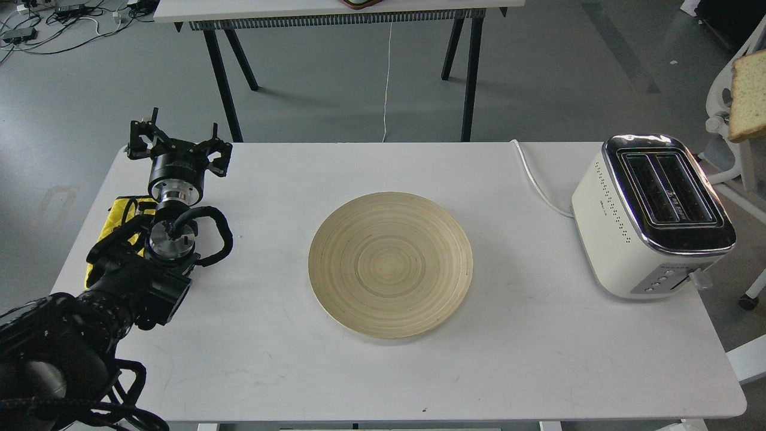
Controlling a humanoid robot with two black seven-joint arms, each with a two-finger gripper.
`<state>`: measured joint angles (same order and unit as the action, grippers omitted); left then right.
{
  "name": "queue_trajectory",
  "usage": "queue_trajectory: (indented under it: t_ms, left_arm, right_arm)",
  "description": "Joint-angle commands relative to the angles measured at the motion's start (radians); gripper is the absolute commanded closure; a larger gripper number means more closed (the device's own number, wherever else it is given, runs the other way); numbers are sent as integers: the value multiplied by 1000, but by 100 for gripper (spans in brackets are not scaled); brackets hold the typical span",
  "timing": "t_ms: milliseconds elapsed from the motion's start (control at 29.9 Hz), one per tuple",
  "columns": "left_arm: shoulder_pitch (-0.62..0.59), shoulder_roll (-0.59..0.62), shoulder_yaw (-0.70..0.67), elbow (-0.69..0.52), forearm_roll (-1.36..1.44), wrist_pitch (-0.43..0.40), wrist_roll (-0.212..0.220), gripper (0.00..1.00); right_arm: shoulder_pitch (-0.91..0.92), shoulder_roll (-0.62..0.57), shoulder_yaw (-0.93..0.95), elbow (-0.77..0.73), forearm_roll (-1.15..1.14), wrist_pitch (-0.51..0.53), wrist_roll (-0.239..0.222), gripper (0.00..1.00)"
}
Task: Put bread in toaster with right arm
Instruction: 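Raise the held bread high and carry it above the toaster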
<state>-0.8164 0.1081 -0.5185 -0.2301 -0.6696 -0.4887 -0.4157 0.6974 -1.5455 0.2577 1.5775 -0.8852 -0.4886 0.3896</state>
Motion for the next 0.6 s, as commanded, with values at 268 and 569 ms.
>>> queue_trajectory:
  t_ms: [268,569]
  left_arm:
    - [0,1,0,0,1,0,-2,0]
    - [-1,-1,0,0,-1,0,0,0]
  right_arm:
    - [-4,65,-103,-62,-118,0,-6,100]
    - [-4,237,-107,-182,-116,0,-21,100]
